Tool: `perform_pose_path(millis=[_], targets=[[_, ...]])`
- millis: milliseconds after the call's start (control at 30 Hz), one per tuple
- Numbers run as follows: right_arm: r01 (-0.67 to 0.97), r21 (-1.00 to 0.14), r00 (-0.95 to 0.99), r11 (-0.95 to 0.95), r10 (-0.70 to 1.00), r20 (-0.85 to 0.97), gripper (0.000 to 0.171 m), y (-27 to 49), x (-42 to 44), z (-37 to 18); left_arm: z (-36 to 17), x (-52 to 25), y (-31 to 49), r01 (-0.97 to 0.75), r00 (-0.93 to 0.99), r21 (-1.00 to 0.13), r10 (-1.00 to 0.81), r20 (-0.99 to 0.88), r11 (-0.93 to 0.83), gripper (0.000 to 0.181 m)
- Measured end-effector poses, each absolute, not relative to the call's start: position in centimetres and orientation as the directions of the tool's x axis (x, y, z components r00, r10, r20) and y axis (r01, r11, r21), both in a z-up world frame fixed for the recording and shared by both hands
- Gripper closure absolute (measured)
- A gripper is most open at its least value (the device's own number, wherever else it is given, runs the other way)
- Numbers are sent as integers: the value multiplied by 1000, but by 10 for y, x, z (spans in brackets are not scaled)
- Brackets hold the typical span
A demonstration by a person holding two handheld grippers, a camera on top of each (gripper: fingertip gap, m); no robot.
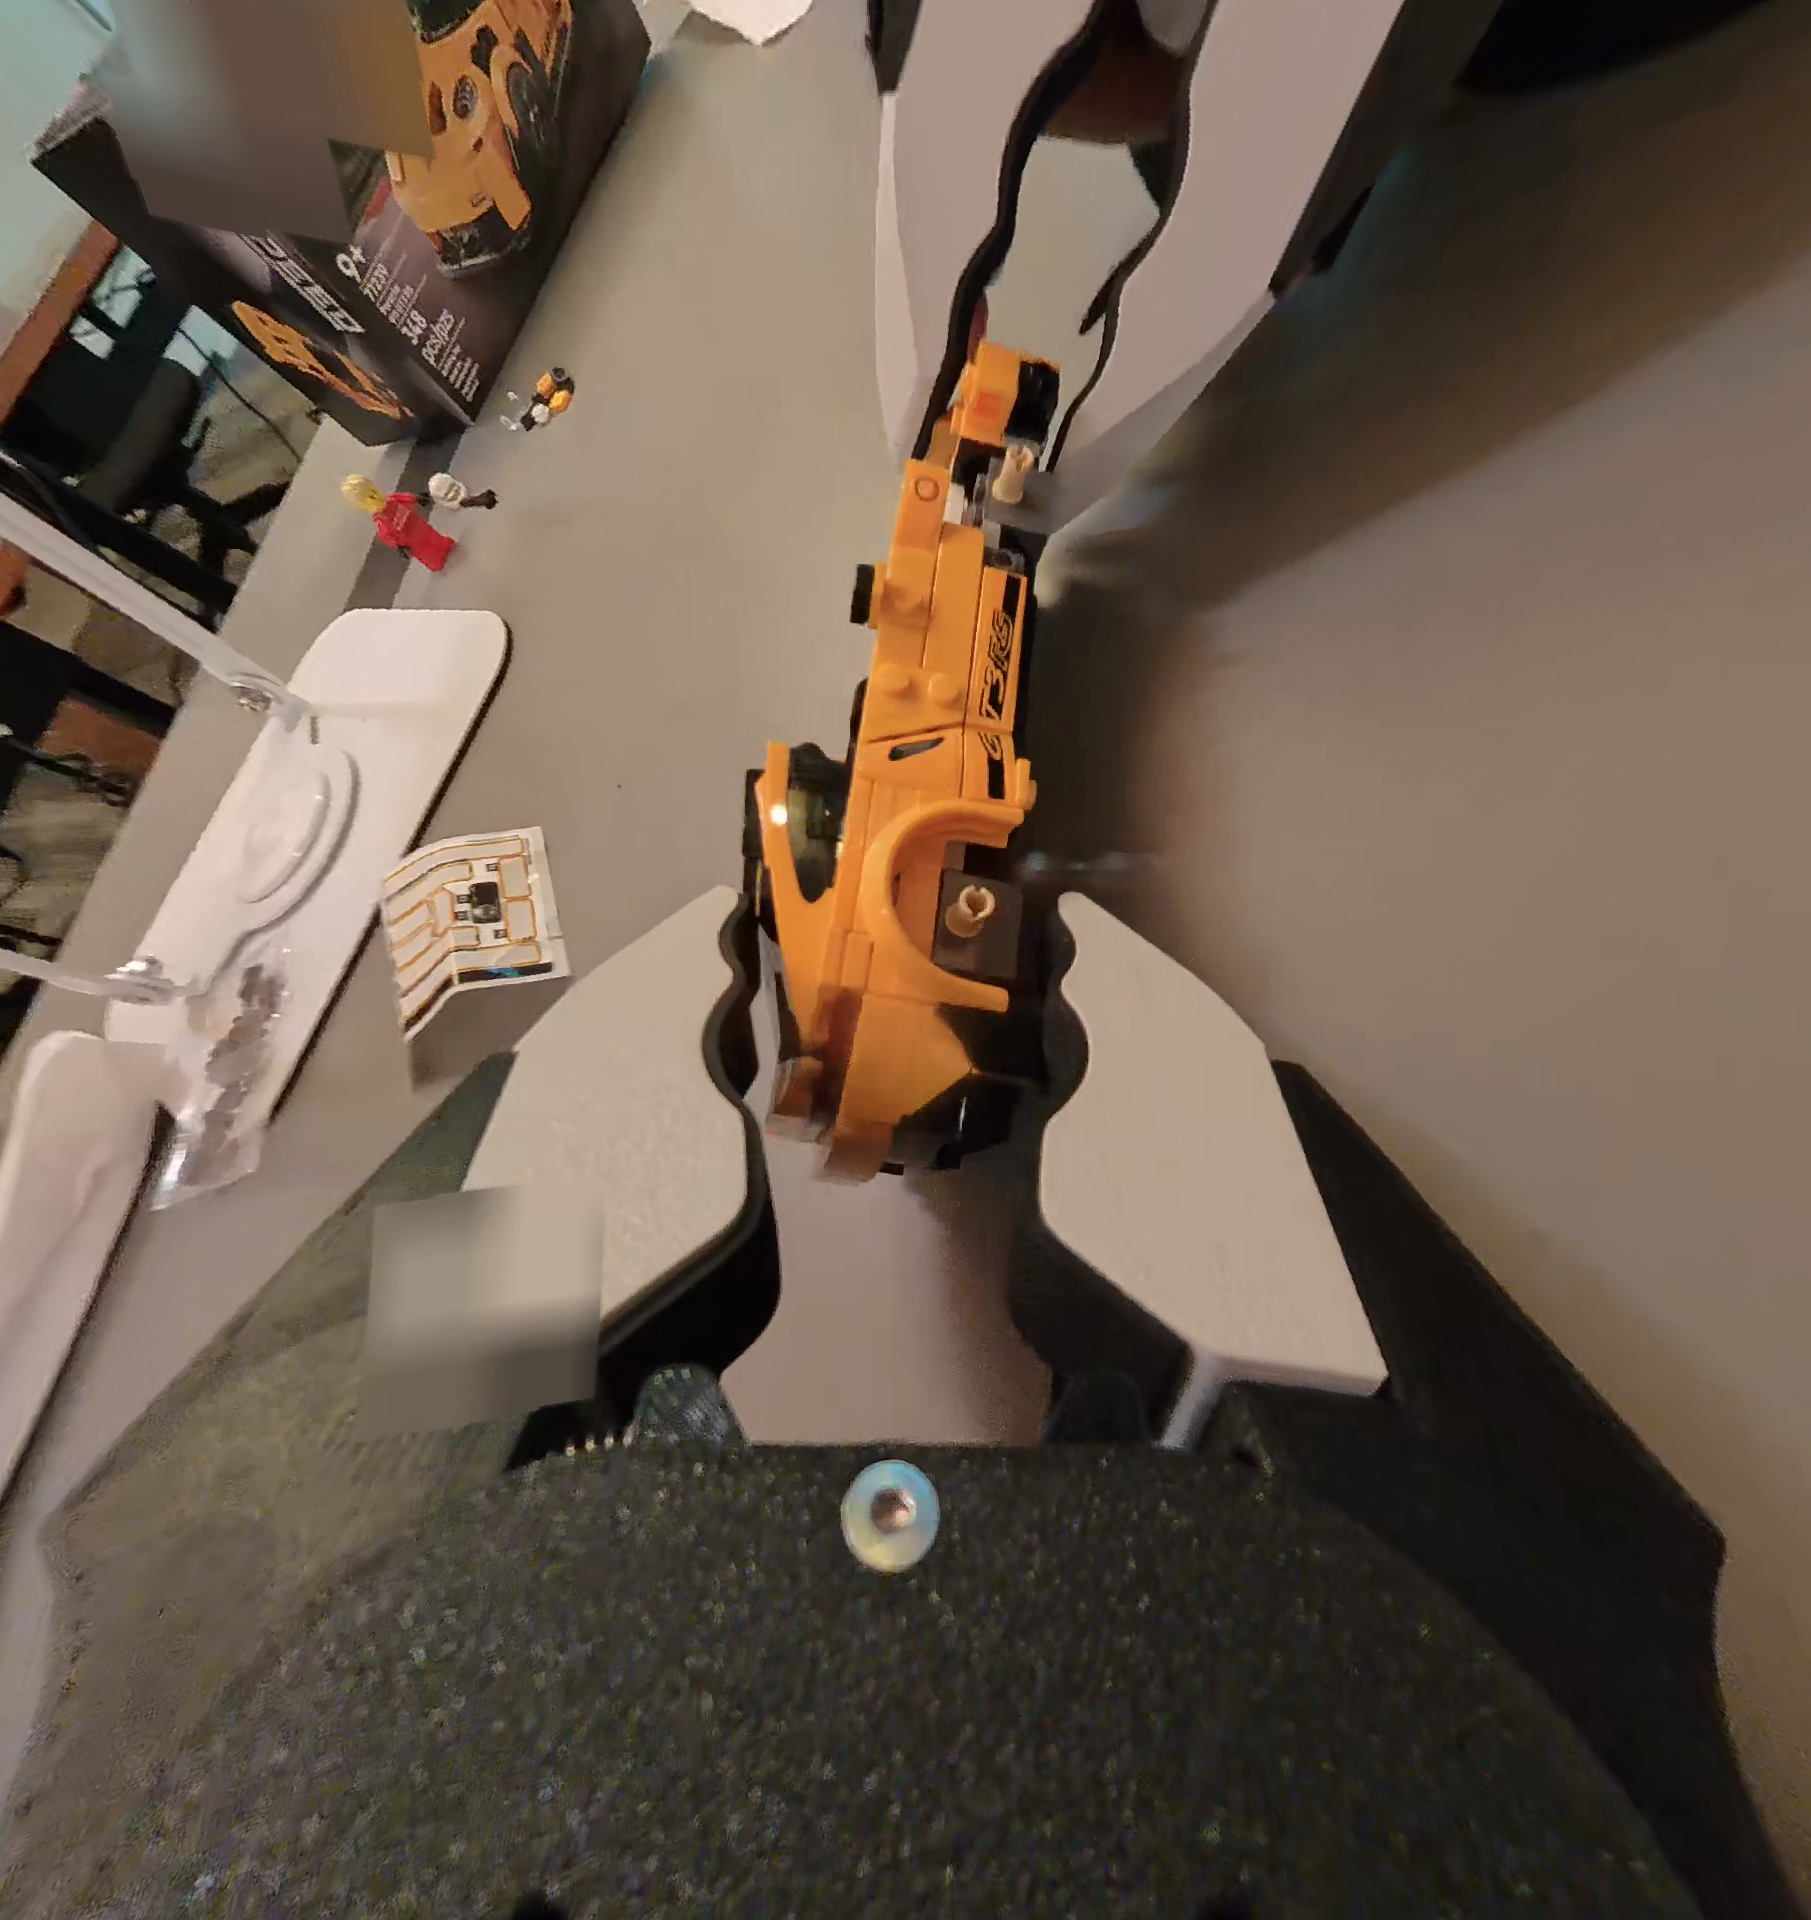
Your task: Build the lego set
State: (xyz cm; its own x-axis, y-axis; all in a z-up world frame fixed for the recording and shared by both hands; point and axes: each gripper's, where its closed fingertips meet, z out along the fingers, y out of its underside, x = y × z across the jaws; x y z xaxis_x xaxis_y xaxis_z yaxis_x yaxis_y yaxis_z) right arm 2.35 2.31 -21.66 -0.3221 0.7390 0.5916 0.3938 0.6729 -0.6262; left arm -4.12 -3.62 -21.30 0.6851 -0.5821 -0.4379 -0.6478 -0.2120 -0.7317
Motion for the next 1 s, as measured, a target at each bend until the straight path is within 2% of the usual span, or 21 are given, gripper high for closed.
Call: perform_pose_path(millis=[267, 467, 633, 900, 1000], targets=[[402, -610, -317, 683, 729, 607, 145, 25, 24, -217, -197, -32, -41, -508, 732, -838, -613, -297, -201, 130], [396, -577, -323, 714, 696, 641, 145, 25, 24, -219, -203, -40, -36, -375, 800, -868, -588, -124, -326, 121], [391, -534, -333, 749, 656, 677, 146, 26, 25, -220, -211, -36, -39, -397, 785, -846, -609, -112, -355, 123], [389, -547, -353, 741, 668, 655, 144, 23, 27, -220, -211, -38, -39, -404, 786, -841, -607, -118, -360, 125], [392, -593, -373, 703, 711, 596, 139, 19, 30, -219, -211, -38, -39, -399, 789, -841, -605, -112, -365, 125]])
